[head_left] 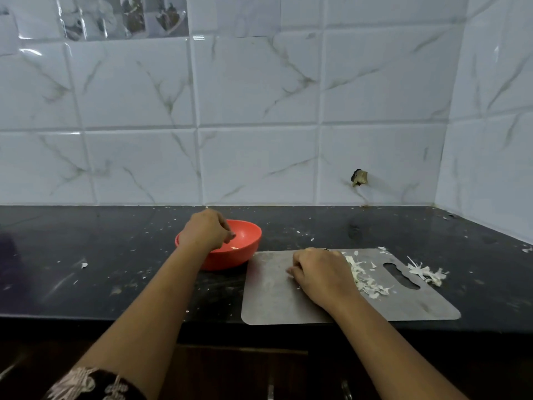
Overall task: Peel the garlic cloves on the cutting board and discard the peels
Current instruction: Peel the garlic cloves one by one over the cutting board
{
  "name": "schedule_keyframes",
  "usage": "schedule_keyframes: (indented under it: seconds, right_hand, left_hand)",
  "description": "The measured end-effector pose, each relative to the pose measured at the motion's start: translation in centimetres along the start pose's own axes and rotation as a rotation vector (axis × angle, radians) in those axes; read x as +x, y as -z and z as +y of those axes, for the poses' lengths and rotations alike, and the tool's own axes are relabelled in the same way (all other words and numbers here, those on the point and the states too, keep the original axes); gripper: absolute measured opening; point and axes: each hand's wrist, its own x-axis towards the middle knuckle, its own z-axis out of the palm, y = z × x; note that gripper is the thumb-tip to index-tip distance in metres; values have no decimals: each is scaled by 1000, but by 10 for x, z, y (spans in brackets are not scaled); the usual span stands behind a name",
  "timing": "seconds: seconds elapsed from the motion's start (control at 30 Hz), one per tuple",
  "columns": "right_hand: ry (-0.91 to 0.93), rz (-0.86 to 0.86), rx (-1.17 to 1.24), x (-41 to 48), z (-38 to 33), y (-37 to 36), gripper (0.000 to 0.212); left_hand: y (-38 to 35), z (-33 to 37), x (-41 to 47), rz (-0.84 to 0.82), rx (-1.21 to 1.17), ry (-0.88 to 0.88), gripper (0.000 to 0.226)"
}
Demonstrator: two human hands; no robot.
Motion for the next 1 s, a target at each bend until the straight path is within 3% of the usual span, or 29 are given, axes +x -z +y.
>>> schedule_keyframes:
  seconds: [0.1,0.2,0.3,0.4,0.5,0.6,0.73,0.8,0.9,1.0]
  right_hand:
    - [-57,33,18,-1,6,0,32]
    - [-165,16,136,-2,20,1,18]
    - [-286,20,308,-7,37,3,21]
    - [-370,93,449,-14,57,4,31]
    - [-423,147,467,-20,77,8,23]
    - [-420,59,430,-24,86,13,12]
    - [-333,-137,350,-27,79,14,14]
    - [-332,-112,366,-27,78,12,14]
    - [-336,-82,397,-24,80,13,14]
    - [-355,-71,435,-21,83,16,19]
  left_hand:
    - [-1,2,8,-99,95,-23,15]
    - [-4,6,9,-170,169,-45,20]
    - [-7,12,9,-130,104,-70,24]
    - [-9,23,4,30,5,-136,20]
    - [-15,40,-11,81,-140,-261,21]
    - [-29,56,-34,45,-216,-379,13]
    - [-56,60,-61,-198,-118,-500,14]
    - [-69,54,-73,-335,-4,-521,30]
    - [-82,44,-83,-440,348,-526,56]
    - [-89,44,-86,-482,415,-480,61]
